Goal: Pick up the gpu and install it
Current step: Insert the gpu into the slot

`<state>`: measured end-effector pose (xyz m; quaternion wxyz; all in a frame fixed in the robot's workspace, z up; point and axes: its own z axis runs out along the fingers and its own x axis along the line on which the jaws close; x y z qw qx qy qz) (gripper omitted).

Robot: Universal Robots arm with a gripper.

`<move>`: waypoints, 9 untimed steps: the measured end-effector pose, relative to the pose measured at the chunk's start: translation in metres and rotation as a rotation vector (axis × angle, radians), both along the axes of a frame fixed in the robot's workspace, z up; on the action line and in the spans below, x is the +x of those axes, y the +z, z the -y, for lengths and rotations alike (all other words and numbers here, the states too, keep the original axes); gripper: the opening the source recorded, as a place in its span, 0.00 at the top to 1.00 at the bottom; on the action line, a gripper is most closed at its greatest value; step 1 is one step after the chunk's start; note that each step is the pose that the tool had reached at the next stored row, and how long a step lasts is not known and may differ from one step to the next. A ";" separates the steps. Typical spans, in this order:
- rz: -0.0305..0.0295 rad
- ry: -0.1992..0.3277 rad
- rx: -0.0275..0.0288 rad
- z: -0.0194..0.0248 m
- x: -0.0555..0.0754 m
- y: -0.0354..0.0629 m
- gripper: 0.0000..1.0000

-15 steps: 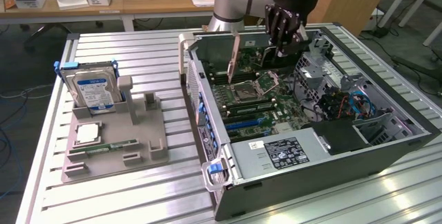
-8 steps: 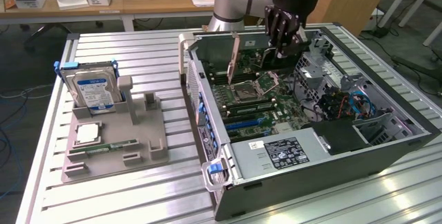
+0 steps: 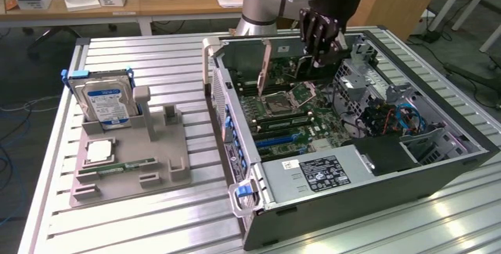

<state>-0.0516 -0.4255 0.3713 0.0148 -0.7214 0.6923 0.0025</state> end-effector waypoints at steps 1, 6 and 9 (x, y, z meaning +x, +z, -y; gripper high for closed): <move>0.0000 0.000 0.0000 0.0000 0.000 -0.0004 0.73; 0.0000 0.000 -0.0001 0.0000 0.000 -0.0026 0.73; 0.0000 0.000 -0.0001 0.0000 0.000 -0.0039 0.73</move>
